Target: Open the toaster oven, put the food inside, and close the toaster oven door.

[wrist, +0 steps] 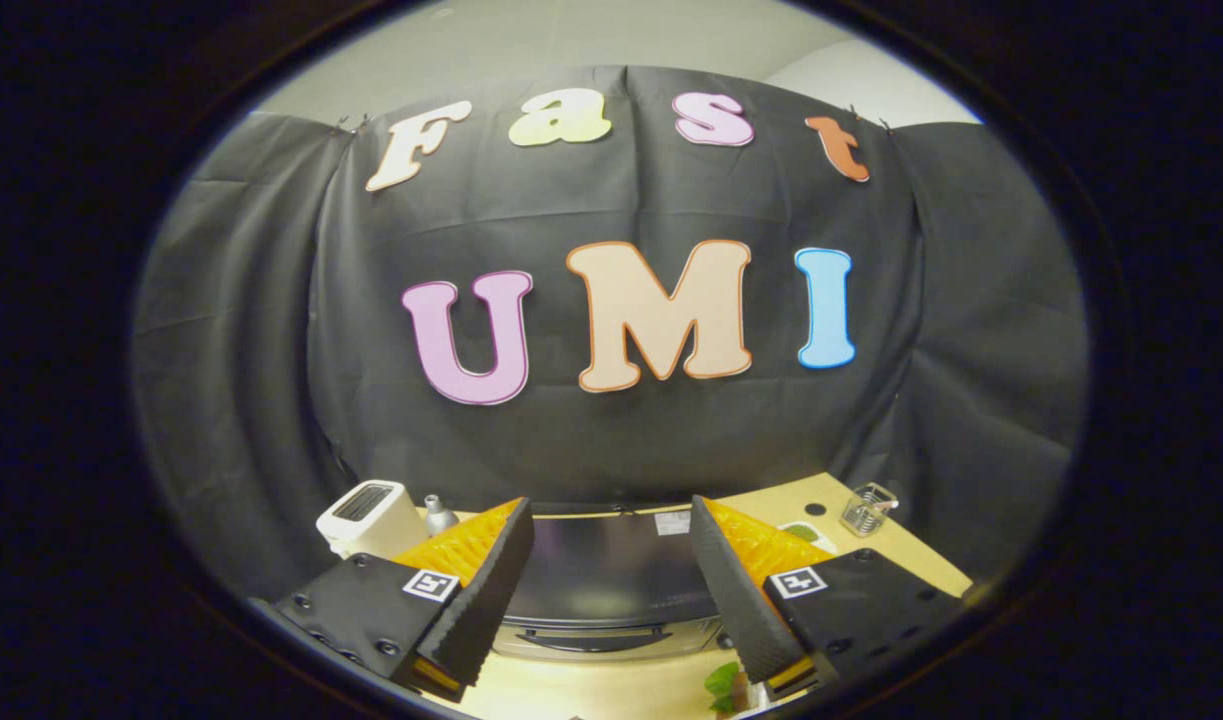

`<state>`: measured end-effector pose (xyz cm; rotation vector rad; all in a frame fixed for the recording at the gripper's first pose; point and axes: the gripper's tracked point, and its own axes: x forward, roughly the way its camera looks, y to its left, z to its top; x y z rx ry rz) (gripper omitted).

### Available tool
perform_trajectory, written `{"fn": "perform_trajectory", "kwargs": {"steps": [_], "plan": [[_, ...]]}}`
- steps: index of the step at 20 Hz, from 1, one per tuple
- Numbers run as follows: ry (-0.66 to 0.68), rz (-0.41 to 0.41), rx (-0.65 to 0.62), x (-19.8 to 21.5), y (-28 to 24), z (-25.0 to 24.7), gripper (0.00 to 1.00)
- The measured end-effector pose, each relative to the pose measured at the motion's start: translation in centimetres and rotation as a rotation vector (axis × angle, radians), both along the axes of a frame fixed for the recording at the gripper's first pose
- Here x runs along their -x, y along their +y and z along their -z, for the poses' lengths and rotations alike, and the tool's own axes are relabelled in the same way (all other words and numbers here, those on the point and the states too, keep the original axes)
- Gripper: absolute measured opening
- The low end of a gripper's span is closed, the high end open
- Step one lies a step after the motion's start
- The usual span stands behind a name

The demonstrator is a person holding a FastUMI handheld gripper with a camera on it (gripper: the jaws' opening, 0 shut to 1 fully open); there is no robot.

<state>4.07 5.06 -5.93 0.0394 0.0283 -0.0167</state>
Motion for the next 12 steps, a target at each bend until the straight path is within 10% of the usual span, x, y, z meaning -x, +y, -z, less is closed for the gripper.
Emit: {"fn": "perform_trajectory", "kwargs": {"steps": [12], "plan": [[0.17,-0.044,-0.035,-6.1,2.2,12.1,0.97]]}}
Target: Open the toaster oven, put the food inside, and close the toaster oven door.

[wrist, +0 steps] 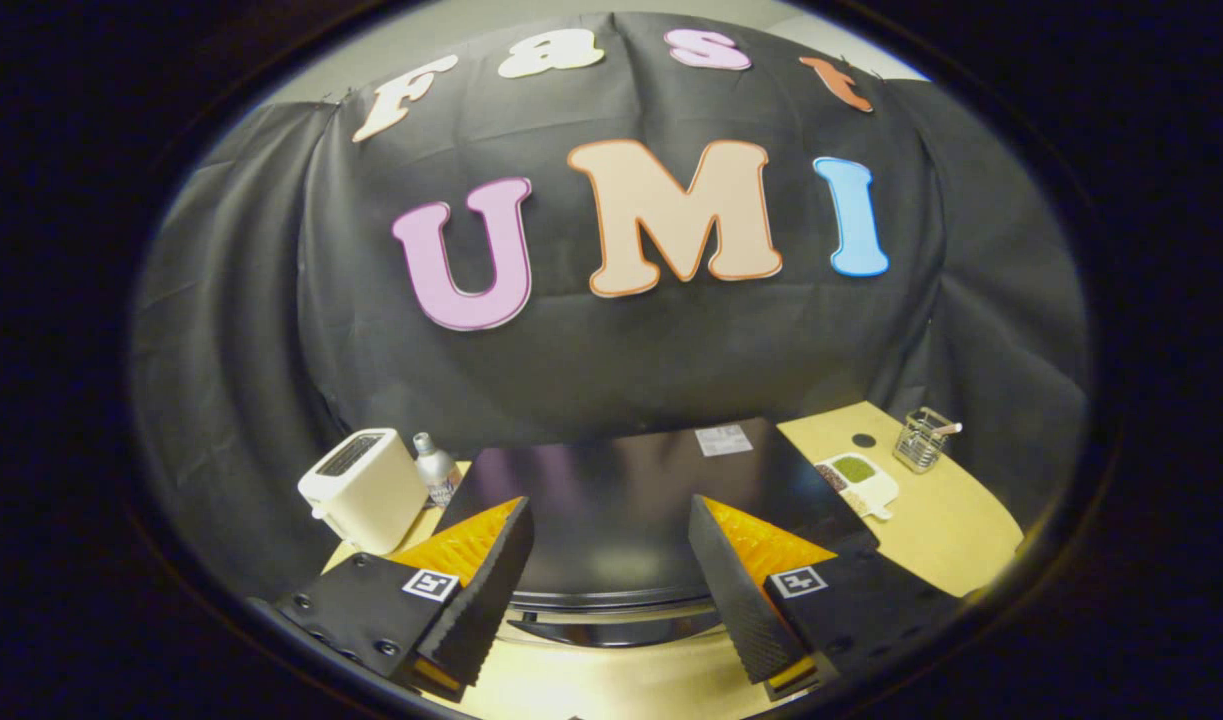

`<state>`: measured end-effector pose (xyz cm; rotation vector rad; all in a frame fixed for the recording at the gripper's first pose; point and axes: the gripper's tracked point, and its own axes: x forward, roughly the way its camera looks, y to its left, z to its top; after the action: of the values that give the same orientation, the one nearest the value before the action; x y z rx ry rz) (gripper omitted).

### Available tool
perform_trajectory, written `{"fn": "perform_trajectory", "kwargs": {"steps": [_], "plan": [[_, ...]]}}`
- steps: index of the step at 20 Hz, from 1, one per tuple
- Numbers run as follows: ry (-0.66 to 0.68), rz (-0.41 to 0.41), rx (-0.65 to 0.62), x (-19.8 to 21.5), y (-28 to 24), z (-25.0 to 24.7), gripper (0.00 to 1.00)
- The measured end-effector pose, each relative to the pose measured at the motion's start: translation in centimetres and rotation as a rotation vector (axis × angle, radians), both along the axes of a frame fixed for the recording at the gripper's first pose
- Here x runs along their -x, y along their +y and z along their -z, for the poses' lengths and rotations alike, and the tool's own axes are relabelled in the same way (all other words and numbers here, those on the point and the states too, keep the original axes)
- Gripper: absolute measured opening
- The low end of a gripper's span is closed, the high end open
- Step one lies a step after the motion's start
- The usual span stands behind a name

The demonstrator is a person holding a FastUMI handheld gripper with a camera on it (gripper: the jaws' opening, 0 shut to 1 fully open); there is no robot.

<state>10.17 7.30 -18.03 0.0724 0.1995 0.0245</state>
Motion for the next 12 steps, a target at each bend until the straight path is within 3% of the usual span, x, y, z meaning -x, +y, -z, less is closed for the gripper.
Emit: {"fn": "perform_trajectory", "kwargs": {"steps": [8,12], "plan": [[0.088,-0.032,0.061,-1.1,0.7,4.8,0.97],[0.032,-0.045,0.083,-1.1,0.6,4.7,0.97]]}}
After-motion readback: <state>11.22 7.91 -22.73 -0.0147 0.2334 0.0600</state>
